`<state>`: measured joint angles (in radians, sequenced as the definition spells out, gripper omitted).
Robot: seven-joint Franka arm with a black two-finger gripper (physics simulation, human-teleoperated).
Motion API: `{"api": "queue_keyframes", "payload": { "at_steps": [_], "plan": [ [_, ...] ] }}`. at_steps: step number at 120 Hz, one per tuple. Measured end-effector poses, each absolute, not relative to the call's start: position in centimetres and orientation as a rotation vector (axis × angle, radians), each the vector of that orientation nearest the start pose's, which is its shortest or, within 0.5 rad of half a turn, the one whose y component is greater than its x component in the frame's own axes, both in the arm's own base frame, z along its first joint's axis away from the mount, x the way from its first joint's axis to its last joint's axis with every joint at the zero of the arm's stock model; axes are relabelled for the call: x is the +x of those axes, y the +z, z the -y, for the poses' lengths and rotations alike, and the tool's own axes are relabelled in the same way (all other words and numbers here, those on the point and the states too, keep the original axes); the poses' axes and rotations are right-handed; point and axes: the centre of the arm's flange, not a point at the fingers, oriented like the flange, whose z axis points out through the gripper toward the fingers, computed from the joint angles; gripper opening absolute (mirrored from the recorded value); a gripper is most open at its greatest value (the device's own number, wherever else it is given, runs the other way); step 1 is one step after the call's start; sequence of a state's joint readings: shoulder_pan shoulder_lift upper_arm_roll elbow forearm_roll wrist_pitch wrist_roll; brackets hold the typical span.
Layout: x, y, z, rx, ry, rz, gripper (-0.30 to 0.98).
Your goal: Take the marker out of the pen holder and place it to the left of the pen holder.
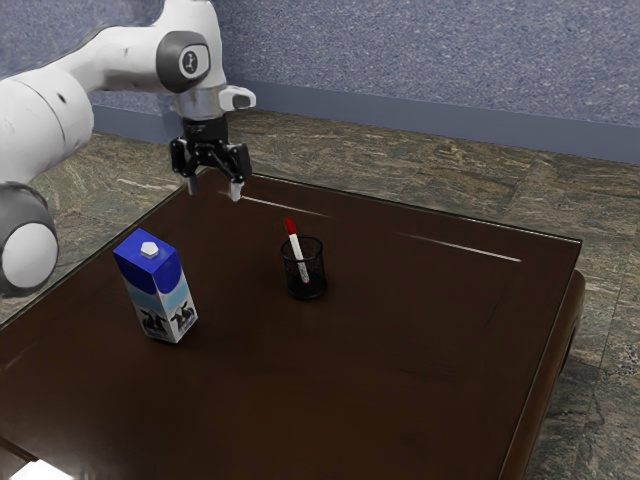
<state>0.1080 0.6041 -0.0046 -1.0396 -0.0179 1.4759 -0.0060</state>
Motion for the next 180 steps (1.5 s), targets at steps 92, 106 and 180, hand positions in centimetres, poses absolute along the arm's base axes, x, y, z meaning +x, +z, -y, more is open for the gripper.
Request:
{"api": "queue_keyframes", "payload": {
  "at_steps": [92, 106, 180],
  "plan": [
    [78.3, 35.1, -5.2, -3.487, -0.072, 0.247, 0.69],
    [78.7, 35.5, -5.4, -3.481, -0.146, 0.239, 0.63],
    [78.0, 39.8, -5.7, -3.415, -0.201, 0.147, -0.08]
  ]
}}
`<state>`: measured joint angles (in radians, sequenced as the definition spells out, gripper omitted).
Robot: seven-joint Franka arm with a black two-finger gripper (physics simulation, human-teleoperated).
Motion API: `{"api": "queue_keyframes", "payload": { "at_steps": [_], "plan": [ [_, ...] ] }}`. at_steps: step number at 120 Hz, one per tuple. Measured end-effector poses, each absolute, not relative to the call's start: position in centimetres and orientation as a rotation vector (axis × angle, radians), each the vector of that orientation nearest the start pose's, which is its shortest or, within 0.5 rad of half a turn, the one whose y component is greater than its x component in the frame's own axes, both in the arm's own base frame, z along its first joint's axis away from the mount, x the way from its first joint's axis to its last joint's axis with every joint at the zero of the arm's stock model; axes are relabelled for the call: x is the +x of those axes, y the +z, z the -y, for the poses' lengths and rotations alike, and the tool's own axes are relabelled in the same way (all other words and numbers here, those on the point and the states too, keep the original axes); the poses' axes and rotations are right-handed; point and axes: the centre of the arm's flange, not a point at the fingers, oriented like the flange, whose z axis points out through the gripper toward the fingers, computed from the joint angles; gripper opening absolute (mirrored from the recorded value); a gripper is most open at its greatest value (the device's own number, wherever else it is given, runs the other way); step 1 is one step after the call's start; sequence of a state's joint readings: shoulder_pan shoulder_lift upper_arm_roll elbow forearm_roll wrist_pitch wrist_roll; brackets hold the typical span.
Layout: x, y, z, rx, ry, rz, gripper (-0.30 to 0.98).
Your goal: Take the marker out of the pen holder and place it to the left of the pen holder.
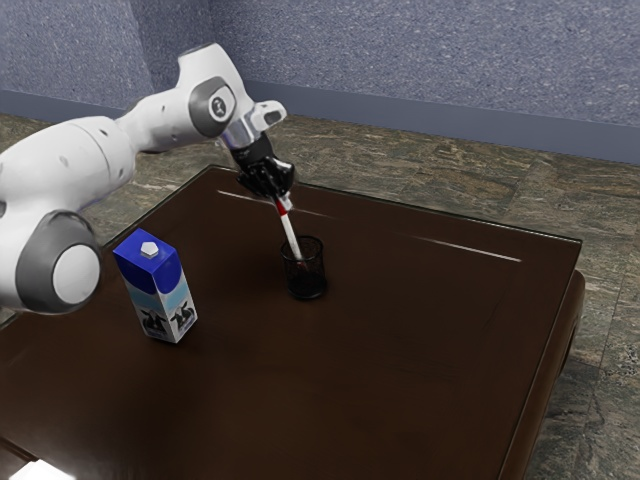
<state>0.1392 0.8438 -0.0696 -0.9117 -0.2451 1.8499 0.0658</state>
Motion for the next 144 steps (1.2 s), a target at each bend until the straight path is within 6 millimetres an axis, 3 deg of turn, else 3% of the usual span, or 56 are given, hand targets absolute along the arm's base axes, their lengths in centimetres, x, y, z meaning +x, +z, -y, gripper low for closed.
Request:
{"api": "queue_keyframes", "payload": {
  "at_steps": [16, 20, 26, 34, 54, 66, 78, 92, 116, 134, 144],
  "plan": [
    [75.9, 48.9, -5.3, -3.370, -0.289, 0.080, -0.09],
    [75.3, 50.2, -5.5, -3.357, -0.278, 0.070, -0.09],
    [74.7, 50.6, -5.7, -3.341, -0.227, 0.059, -0.10],
    [74.2, 49.4, -5.8, -3.327, -0.120, 0.050, -0.10],
    [73.5, 42.6, -7.1, -3.303, 0.192, 0.074, -0.10],
    [72.8, 40.8, -7.8, -3.297, 0.334, 0.093, -0.10],
    [72.1, 37.6, -8.8, -3.286, 0.504, 0.125, -0.10],
    [71.5, 36.3, -9.6, -3.278, 0.609, 0.154, -0.10],
    [71.4, 34.9, -9.7, -3.277, 0.682, 0.180, 0.32],
    [71.4, 39.5, -8.0, -3.241, 0.562, 0.112, 0.50],
    [70.2, 47.2, -2.9, -3.194, 0.399, -0.033, 0.56]
  ]
}}
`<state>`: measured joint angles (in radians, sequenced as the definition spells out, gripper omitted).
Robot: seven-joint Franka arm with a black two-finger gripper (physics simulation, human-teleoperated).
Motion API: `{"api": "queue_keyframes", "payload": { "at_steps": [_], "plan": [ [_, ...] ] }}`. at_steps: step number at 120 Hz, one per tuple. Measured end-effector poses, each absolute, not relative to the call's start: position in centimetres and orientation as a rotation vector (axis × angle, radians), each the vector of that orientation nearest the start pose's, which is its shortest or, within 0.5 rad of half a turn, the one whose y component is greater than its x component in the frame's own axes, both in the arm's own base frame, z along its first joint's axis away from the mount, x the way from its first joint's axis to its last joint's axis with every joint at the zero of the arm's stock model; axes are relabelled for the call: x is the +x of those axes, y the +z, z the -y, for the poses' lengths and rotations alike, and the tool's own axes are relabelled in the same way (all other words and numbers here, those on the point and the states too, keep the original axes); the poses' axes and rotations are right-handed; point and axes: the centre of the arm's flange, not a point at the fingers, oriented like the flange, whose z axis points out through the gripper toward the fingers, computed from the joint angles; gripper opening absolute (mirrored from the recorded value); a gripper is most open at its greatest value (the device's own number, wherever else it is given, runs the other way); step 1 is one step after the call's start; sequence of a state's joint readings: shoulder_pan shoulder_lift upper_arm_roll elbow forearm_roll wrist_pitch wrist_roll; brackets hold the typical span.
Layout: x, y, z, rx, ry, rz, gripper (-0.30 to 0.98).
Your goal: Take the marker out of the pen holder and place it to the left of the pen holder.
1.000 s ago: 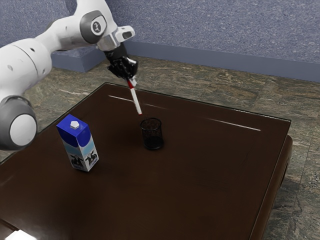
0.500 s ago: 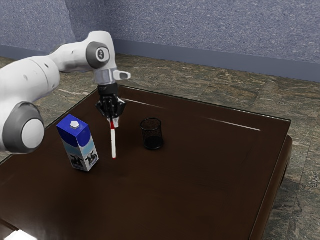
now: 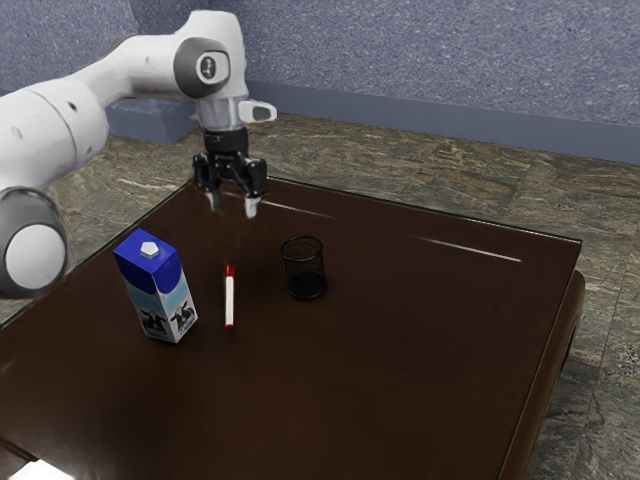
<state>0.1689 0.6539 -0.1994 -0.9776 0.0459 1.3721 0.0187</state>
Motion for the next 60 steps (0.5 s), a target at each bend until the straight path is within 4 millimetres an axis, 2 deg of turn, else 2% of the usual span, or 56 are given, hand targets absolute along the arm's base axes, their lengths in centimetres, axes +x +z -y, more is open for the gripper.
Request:
{"api": "queue_keyframes", "payload": {
  "at_steps": [7, 18, 26, 41, 60],
  "plan": [
    [66.6, 52.3, -0.2, -3.140, 0.327, -0.087, 0.59],
    [62.2, 56.6, 2.7, -3.070, 0.234, -0.099, 0.63],
    [61.1, 58.0, 3.3, -3.071, 0.186, -0.088, 0.64],
    [58.8, 61.4, 3.2, -3.078, 0.090, -0.032, 0.66],
    [58.3, 62.1, 3.4, -3.083, 0.067, 0.018, 0.67]
  ]
}}
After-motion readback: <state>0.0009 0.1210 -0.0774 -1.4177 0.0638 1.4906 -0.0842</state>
